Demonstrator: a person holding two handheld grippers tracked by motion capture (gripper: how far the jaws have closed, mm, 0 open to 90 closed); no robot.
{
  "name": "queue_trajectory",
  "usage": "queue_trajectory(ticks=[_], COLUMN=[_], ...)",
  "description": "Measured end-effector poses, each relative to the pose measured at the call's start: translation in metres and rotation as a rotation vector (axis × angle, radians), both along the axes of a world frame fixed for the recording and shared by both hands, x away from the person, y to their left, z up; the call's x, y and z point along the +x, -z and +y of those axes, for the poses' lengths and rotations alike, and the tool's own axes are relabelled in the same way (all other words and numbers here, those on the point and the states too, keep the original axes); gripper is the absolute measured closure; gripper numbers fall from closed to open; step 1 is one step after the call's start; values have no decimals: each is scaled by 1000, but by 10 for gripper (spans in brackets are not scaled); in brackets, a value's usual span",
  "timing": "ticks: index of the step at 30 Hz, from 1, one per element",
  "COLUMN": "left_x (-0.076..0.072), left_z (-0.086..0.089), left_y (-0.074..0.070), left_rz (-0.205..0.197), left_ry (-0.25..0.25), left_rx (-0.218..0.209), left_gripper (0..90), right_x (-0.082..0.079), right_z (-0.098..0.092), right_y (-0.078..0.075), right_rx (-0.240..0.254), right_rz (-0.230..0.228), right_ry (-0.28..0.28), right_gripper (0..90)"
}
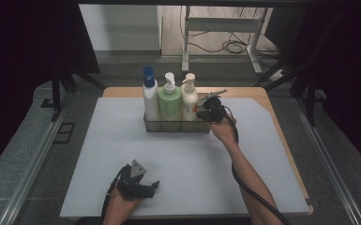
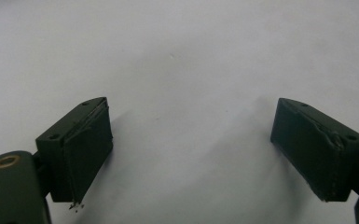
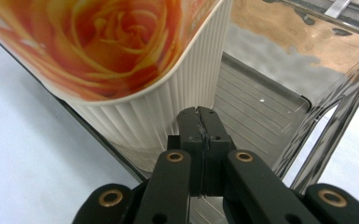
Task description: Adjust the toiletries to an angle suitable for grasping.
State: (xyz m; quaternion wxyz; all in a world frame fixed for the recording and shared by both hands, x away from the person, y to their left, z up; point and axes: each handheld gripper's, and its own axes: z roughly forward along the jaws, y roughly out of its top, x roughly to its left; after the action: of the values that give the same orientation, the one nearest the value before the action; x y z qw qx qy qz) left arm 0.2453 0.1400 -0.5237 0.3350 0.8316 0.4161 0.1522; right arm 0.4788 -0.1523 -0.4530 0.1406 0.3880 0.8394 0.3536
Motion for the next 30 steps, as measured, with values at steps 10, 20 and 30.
queue_trajectory(ticks=[10,20,30], left_x=[0,0,0], left_z=[0,0,0], left_y=[0,0,0], left_rz=[0,0,1], left_ry=[0,0,0], left_rx=[0,0,0], left_gripper=[120,120,120], right_x=[-3,-6,-8], right_z=[2,3,4], right_y=[-1,-1,-1], right_rx=[-5,-9,-14], right_rz=[3,3,1], right_ry=[-18,-26,-34], right_gripper=[900,900,900])
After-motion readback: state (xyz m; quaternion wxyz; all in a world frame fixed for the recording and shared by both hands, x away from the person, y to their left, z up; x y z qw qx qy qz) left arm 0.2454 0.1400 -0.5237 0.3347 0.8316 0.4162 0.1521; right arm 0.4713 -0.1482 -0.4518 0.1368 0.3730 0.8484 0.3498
